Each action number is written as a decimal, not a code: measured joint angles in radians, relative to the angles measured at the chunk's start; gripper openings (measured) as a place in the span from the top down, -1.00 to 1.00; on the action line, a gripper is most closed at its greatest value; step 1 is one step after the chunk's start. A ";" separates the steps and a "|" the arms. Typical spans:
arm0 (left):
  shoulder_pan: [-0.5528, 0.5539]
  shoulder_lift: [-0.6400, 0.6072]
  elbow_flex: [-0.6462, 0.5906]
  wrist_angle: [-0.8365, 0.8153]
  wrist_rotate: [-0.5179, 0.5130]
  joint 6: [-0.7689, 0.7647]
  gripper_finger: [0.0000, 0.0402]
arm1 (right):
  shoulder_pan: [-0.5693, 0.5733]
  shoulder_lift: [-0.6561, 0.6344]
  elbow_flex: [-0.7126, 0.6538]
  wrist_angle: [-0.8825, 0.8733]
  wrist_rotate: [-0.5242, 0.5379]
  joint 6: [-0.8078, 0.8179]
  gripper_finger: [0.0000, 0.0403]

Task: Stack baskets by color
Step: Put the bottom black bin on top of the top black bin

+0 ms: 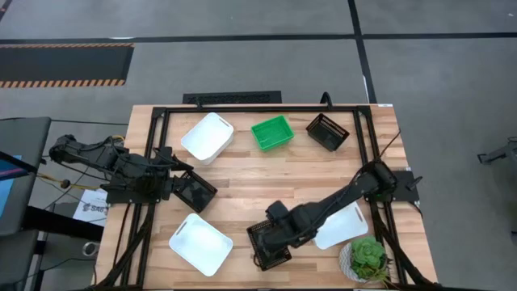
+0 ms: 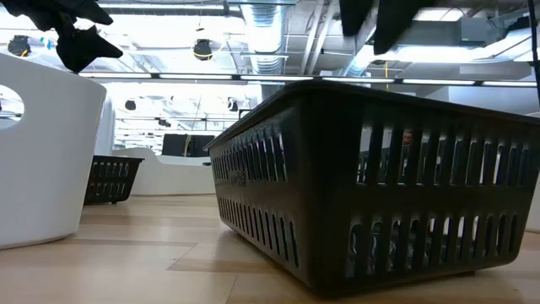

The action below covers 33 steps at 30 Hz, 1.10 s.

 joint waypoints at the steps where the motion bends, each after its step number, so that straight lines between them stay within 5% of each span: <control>1: 0.000 0.000 0.000 0.000 0.000 0.001 -0.26 | 0.004 0.024 0.000 0.017 -0.010 -0.001 0.10; 14: 0.000 0.000 0.000 0.000 -0.001 0.021 -0.26 | -0.009 0.183 0.002 0.017 -0.081 0.014 0.10; 33: 0.000 0.000 0.000 0.000 -0.001 0.017 -0.26 | -0.010 0.184 0.002 0.035 -0.081 -0.034 0.16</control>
